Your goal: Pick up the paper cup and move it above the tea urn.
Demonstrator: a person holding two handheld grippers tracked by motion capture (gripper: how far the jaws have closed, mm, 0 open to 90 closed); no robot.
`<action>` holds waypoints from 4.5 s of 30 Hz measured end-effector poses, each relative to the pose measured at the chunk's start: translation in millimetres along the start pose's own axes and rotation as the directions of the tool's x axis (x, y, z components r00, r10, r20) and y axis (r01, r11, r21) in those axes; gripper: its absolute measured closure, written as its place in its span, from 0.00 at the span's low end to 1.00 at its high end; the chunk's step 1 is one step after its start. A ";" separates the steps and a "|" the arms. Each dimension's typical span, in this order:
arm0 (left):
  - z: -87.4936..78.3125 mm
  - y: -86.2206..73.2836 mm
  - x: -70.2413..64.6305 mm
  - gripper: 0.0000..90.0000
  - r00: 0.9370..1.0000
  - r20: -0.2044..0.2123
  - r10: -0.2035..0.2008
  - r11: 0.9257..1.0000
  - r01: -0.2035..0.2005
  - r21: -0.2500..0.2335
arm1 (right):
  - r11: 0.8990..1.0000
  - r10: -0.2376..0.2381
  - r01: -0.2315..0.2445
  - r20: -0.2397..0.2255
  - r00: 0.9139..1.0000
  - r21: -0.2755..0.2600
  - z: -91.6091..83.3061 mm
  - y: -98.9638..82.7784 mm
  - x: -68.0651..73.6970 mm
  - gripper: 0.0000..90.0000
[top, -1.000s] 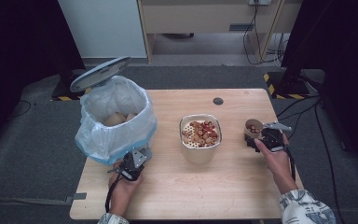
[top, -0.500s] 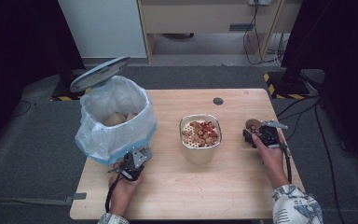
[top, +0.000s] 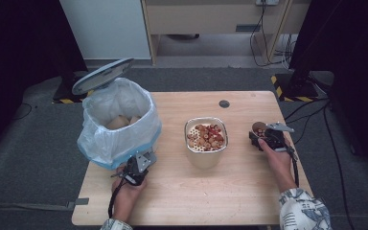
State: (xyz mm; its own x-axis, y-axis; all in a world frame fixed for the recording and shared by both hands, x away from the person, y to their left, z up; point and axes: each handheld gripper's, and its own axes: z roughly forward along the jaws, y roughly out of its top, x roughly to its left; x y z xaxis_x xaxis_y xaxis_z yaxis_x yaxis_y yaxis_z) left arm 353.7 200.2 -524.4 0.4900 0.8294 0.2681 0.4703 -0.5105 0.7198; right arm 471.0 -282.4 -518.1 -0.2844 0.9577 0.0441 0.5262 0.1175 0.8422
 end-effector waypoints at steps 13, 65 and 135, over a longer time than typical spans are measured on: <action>0.1 -0.2 0.1 0.99 1.000 0.001 -0.003 1.000 0.003 -0.002 | 0.993 -0.112 0.111 -0.047 0.993 -0.027 -22.6 26.0 2.8 0.36; 0.0 0.2 -0.7 0.99 1.000 -0.007 0.012 1.000 -0.012 0.001 | 0.904 -0.422 0.401 -0.160 0.892 -0.150 -69.5 146.7 51.7 0.36; 0.4 0.1 -1.3 0.99 1.000 -0.009 0.013 1.000 -0.013 -0.002 | 0.810 -0.577 0.530 -0.175 0.798 -0.251 -71.9 191.6 90.4 0.36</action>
State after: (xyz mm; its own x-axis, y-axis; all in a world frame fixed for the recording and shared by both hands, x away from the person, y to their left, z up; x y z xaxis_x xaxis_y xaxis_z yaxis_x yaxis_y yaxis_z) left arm 353.4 199.0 -524.9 0.4896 0.8249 0.2826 0.4626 -0.5204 0.7178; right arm 488.5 -192.2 -314.0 -0.6706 0.6504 -0.3569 0.0739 0.5372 0.8402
